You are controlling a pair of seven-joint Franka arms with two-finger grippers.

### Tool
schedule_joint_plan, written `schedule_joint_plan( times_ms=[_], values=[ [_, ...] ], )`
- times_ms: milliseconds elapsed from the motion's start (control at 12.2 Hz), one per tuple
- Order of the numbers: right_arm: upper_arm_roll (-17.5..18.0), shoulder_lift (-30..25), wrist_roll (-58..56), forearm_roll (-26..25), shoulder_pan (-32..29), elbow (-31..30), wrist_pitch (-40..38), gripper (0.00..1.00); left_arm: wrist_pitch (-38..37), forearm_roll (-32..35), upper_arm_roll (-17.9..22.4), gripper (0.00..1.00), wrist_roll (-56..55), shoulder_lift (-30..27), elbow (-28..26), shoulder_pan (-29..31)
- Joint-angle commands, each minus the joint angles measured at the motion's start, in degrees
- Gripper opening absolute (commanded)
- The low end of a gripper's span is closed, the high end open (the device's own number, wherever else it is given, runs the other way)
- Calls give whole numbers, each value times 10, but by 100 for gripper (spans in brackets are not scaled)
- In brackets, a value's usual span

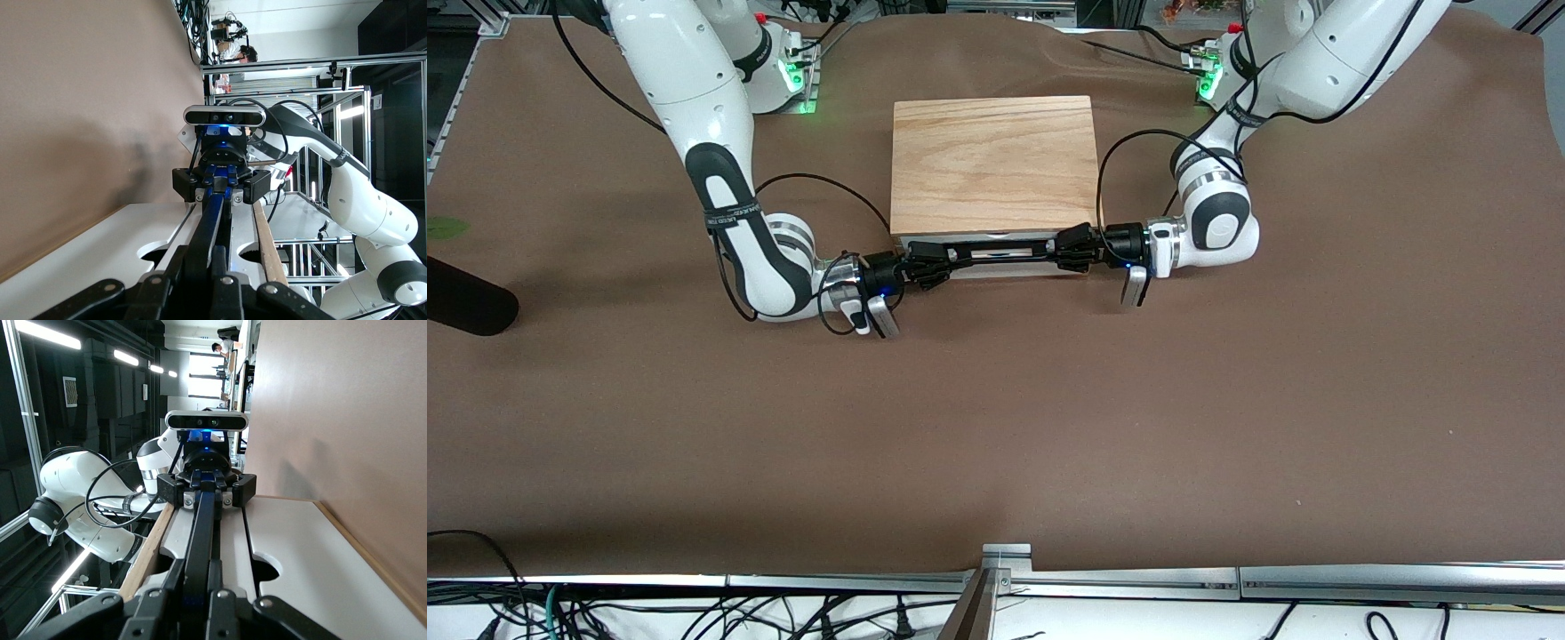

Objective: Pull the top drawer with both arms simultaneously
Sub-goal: 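Pull the drawer handle outward from the cabinet with both grippers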

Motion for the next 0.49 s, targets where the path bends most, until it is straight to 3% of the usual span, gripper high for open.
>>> schedule_joint_plan(
  times_ms=[0,411],
  values=[
    [-8,-5,4,13,-17,27,-3,0,3,32,29,0,-2,0,-37,-1],
    [-8,12,43,13,-28,73,11,0,4,50,40,0,-44,18,-8,-1]
  ],
)
